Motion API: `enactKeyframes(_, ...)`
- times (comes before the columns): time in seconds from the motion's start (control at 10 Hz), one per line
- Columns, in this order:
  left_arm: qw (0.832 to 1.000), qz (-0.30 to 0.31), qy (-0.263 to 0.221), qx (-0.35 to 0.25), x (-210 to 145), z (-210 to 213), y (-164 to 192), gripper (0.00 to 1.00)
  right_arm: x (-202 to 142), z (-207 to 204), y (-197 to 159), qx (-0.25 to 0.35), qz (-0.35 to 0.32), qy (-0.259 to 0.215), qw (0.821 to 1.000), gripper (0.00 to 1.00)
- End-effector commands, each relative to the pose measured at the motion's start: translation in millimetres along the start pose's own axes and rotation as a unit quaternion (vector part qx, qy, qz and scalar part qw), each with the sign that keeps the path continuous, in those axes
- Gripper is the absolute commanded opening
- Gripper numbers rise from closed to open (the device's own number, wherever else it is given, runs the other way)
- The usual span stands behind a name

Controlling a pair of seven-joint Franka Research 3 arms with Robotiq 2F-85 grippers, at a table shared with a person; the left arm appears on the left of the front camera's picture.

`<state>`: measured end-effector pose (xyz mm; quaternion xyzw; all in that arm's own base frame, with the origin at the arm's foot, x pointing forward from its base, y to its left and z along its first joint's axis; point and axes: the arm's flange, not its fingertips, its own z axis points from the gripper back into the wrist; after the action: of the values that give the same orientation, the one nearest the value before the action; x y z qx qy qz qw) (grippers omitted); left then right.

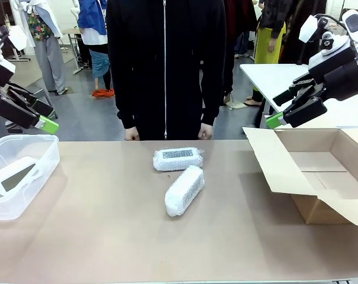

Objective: Separate and place wrapped and unwrapped clocks.
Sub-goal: Pick up the Digital clock indicated by the person.

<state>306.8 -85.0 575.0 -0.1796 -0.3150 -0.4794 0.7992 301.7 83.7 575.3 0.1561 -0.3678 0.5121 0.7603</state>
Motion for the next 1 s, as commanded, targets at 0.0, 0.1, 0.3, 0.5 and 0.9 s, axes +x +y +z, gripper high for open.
enactKeyframes(0.0, 1.000, -0.001, -0.002, 0.000, 0.0, 1.2, -0.9, 1.00, -0.5, -1.7, -0.8, 0.011, 0.000, -0.009, 1.000, 1.00)
enactKeyframes(0.1, 1.000, -0.001, -0.002, 0.000, 0.0, 1.2, -0.9, 1.00, -0.5, -1.7, -0.8, 0.011, 0.000, -0.009, 1.000, 1.00)
enactKeyframes(0.3, 1.000, -0.001, -0.002, 0.000, 0.0, 1.2, -0.9, 1.00, -0.5, -1.7, -0.8, 0.011, 0.000, -0.009, 1.000, 1.00)
enactKeyframes(0.5, 1.000, -0.001, -0.002, 0.000, 0.0, 1.2, -0.9, 1.00, -0.5, -1.7, -0.8, 0.011, 0.000, -0.009, 1.000, 1.00)
enactKeyframes(0.9, 1.000, -0.001, -0.002, 0.000, 0.0, 1.2, -0.9, 1.00, -0.5, -1.7, -0.8, 0.011, 0.000, -0.009, 1.000, 1.00)
